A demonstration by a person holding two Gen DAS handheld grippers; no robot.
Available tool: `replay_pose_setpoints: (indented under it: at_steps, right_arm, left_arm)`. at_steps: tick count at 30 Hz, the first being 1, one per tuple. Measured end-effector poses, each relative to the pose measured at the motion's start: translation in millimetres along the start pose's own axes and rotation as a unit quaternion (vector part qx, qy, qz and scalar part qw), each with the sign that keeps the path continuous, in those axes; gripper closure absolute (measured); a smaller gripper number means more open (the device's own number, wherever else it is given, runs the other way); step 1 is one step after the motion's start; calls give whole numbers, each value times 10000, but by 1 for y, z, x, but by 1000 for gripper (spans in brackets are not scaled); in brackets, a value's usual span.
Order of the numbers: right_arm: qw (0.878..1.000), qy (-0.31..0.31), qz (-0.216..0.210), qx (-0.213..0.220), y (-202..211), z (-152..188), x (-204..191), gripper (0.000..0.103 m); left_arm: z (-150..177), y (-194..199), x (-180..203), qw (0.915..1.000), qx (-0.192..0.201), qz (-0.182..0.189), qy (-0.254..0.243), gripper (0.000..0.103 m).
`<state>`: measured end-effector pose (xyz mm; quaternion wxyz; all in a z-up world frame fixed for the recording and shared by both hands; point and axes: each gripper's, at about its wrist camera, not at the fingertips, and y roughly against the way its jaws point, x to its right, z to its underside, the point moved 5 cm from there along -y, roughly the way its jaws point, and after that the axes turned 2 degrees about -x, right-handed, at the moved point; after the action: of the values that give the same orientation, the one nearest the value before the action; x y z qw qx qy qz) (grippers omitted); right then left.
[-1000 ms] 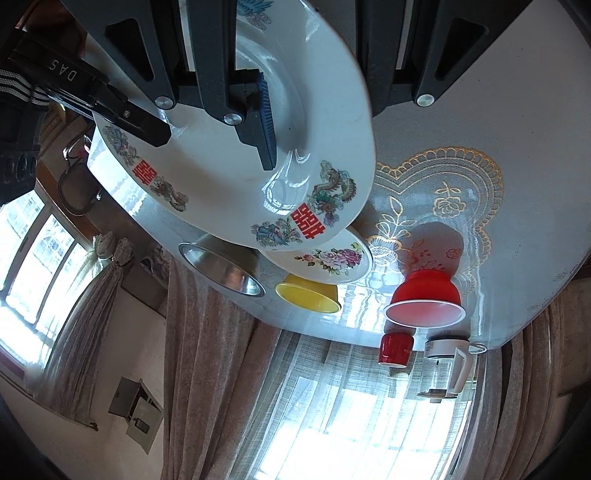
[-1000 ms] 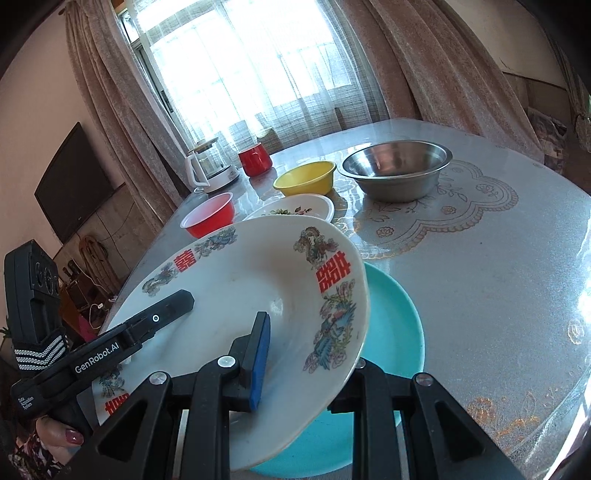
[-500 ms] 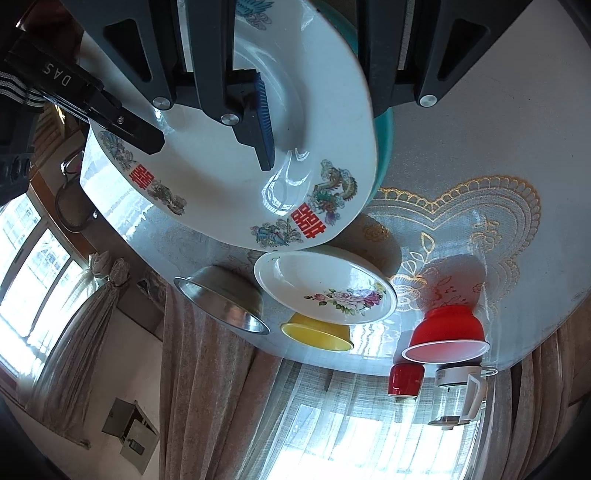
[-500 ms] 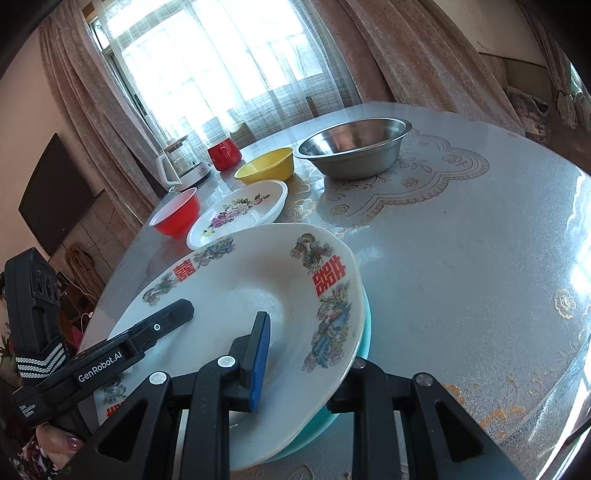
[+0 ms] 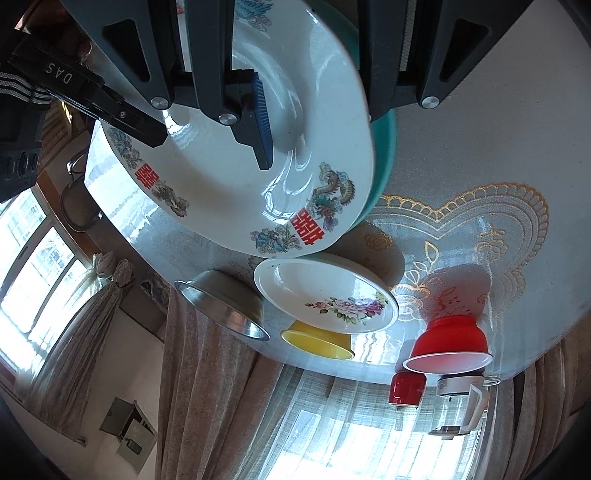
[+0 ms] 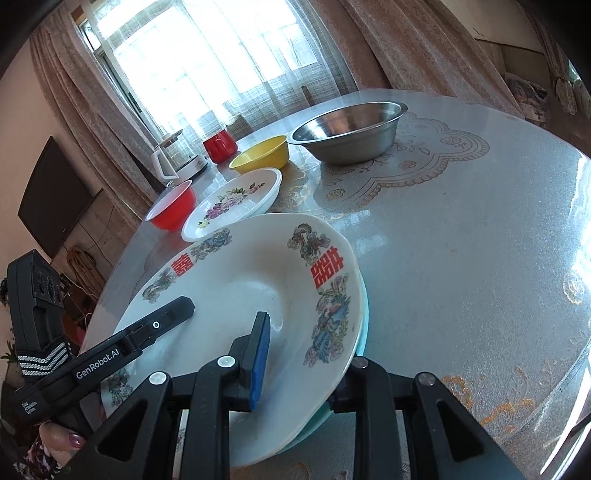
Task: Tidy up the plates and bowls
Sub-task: 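Carry the white plate with both grippers over the teal tray, then lower the white plate onto the teal tray and open left gripper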
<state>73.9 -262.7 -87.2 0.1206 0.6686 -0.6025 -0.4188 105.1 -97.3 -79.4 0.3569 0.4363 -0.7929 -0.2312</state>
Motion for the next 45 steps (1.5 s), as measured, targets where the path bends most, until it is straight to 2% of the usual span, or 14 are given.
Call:
replay_pose_setpoints:
  at_steps: [5, 12, 18, 22, 29, 35, 40, 45]
  right_arm:
    - [9996, -170, -198, -110, 11, 4, 6, 74]
    - [9990, 402, 169, -36, 20, 9, -2, 80]
    - [9991, 397, 148, -79, 14, 11, -2, 81]
    - [9991, 389, 179, -36, 14, 10, -2, 81]
    - [9991, 353, 215, -18, 16, 12, -2, 81]
    - [9989, 363, 300, -37, 18, 14, -5, 78]
    - [9998, 72, 180, -45, 21, 14, -1, 77]
    - [9998, 78, 193, -61, 21, 14, -4, 73]
  left_arm:
    - [-1, 2, -4, 10000, -59, -35, -20, 77]
    - [3, 10, -12, 9998, -54, -143, -108, 77]
    - [7, 17, -20, 9999, 14, -119, -91, 79]
    - [6, 14, -15, 9994, 15, -276, -201, 77]
    - [7, 15, -14, 9992, 38, -347, -211, 76]
    - [9, 17, -13, 9989, 47, -379, -274, 75]
    - [12, 19, -10, 9983, 37, -436, -397, 74]
    - [14, 21, -10, 9980, -12, -469, -428, 74]
